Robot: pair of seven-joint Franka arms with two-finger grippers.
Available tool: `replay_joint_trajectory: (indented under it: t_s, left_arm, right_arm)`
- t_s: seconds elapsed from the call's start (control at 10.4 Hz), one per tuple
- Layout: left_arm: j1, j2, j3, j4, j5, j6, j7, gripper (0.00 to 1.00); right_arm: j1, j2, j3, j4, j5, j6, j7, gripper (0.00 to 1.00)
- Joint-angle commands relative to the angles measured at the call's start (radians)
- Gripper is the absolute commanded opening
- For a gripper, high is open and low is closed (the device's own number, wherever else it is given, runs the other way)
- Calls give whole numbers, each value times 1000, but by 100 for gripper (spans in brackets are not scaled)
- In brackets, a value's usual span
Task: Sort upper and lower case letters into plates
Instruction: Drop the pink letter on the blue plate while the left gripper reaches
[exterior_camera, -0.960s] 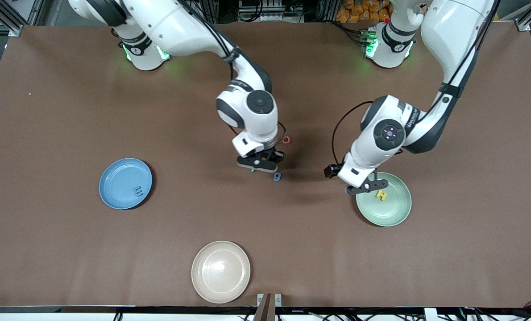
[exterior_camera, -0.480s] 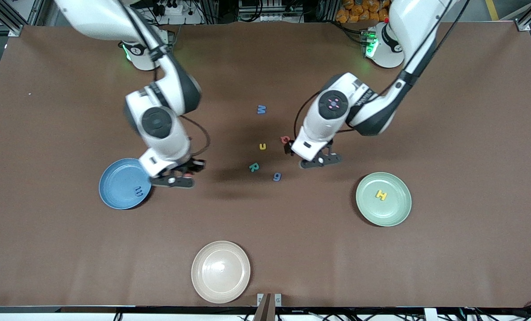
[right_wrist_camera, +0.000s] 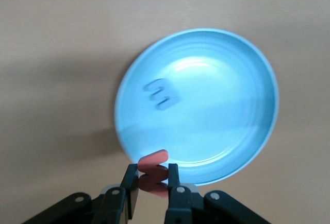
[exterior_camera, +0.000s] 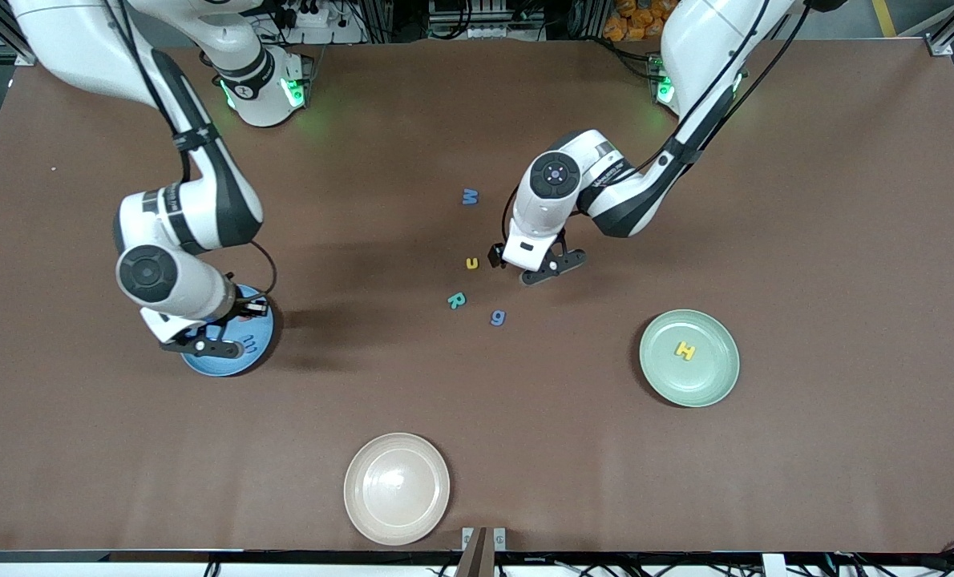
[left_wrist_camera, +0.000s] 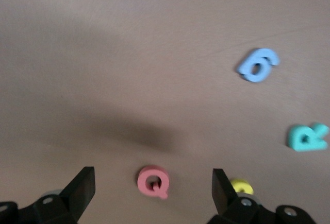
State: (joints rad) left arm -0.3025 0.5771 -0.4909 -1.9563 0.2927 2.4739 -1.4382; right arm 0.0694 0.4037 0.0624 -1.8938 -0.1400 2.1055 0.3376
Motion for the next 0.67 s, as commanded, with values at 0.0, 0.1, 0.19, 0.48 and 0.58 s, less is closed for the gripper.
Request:
replay_joint_trajectory:
  t_s: [0.0,0.1,0.19,0.48,0.58]
  left_arm:
    - [-3,55,5,-13,135,49,-210,100]
    - [-4,64,5,-9,164,49,-262,100]
    - [-10,72,5,-6,175,49,-280,100]
    - [-41,84,5,23,175,49,-352,100]
    - [-50,84,5,25,175,49,-352,100]
  right_arm:
    - [-2,20,-45,-13,51,37,-84,0]
    - [6,36,-82,-21,51,85,-132,0]
    - [7,41,-107,-50,51,143,-181,17]
    - [29,27,-121,-56,94,159,-226,100]
    - [56,8,-121,-53,100,148,-207,100]
